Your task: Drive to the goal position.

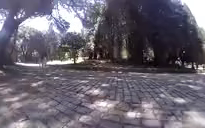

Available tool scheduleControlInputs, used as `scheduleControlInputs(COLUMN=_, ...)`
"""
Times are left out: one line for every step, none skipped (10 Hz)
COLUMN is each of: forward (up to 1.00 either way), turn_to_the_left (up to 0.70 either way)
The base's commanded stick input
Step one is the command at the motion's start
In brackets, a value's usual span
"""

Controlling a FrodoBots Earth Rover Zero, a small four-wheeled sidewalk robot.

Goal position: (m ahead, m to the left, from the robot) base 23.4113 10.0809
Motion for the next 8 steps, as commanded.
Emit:
scheduleControlInputs(forward=0.70, turn_to_the_left=0.00)
scheduleControlInputs(forward=0.70, turn_to_the_left=0.00)
scheduleControlInputs(forward=0.70, turn_to_the_left=0.00)
scheduleControlInputs(forward=0.70, turn_to_the_left=0.00)
scheduleControlInputs(forward=0.70, turn_to_the_left=0.00)
scheduleControlInputs(forward=0.70, turn_to_the_left=0.00)
scheduleControlInputs(forward=0.70, turn_to_the_left=0.00)
scheduleControlInputs(forward=0.70, turn_to_the_left=0.00)
